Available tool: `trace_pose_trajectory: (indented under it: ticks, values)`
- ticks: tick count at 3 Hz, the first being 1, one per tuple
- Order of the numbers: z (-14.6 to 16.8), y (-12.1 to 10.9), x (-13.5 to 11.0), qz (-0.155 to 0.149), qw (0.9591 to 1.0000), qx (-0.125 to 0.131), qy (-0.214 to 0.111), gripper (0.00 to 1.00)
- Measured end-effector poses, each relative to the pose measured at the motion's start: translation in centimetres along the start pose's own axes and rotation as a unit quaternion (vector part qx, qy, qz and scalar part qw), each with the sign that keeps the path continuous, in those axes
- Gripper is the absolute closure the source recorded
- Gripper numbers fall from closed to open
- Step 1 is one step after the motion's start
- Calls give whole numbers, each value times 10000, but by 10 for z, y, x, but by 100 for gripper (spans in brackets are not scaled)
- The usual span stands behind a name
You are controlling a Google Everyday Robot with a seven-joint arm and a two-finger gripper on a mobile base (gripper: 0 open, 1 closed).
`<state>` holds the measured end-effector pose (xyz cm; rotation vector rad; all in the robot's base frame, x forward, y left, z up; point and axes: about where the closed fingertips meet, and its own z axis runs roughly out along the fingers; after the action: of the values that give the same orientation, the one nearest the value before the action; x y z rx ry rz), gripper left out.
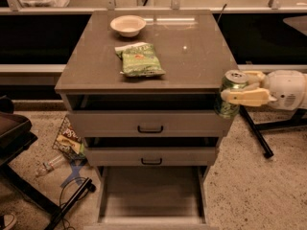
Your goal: Place green can into bottom drawer
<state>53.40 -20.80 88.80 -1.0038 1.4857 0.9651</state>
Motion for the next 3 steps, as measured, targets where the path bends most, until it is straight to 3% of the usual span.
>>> trace_pose_trajectory:
  ticks: [1,3]
  values:
    - [32,-4,34,126,9996,-67,-229,100]
    - [92,13,151,-102,9954,-40,-954,100]
